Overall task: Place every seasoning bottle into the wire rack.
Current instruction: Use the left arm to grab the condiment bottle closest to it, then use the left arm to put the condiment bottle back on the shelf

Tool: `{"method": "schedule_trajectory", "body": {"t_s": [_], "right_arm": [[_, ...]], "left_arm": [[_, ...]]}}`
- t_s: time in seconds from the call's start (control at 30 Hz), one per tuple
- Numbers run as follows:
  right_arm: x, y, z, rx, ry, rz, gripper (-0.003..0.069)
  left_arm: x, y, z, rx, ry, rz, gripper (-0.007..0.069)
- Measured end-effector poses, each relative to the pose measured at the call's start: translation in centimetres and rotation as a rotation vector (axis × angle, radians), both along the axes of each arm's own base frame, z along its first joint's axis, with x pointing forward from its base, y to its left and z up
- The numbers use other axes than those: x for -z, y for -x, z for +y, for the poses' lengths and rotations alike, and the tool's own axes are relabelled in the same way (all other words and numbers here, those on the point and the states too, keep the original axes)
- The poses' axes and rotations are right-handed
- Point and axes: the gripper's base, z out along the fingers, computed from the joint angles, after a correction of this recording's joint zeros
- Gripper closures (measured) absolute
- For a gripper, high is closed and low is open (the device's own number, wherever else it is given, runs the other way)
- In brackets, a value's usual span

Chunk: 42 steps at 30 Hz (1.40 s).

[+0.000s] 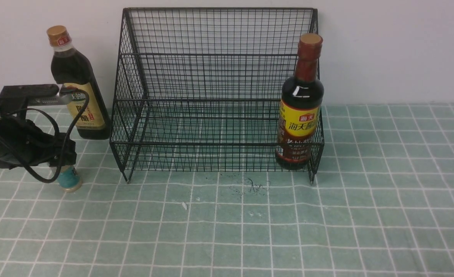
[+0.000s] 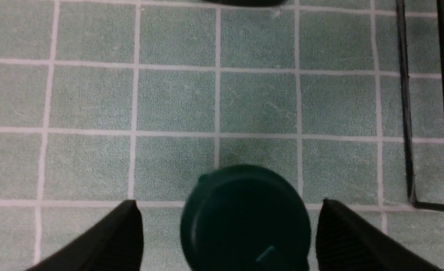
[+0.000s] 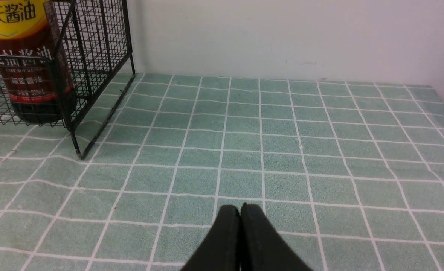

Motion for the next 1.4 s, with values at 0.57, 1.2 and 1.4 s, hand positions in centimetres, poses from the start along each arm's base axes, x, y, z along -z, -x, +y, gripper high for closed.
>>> {"method": "schedule_trajectory", "body": {"t_s": [0.57,1.2,1.4], "right_arm": [[0.0,0.0,0.0,0.0,0.0,0.0,0.0673],[0.0,0.0,0.0,0.0,0.0,0.0,0.0673],[0.0,0.0,0.0,0.0,0.0,0.0,0.0673]], "left_arm": [[-6.2,1.9,-0.6,-0.005,0.007,-0.159,0.0288],[-14.1,2.9,-10.8,0.287,0.138,-0.306,0.0288],[-10.6,0.3,-12.6,0.34,0.1,-0.22,0.0288]]}}
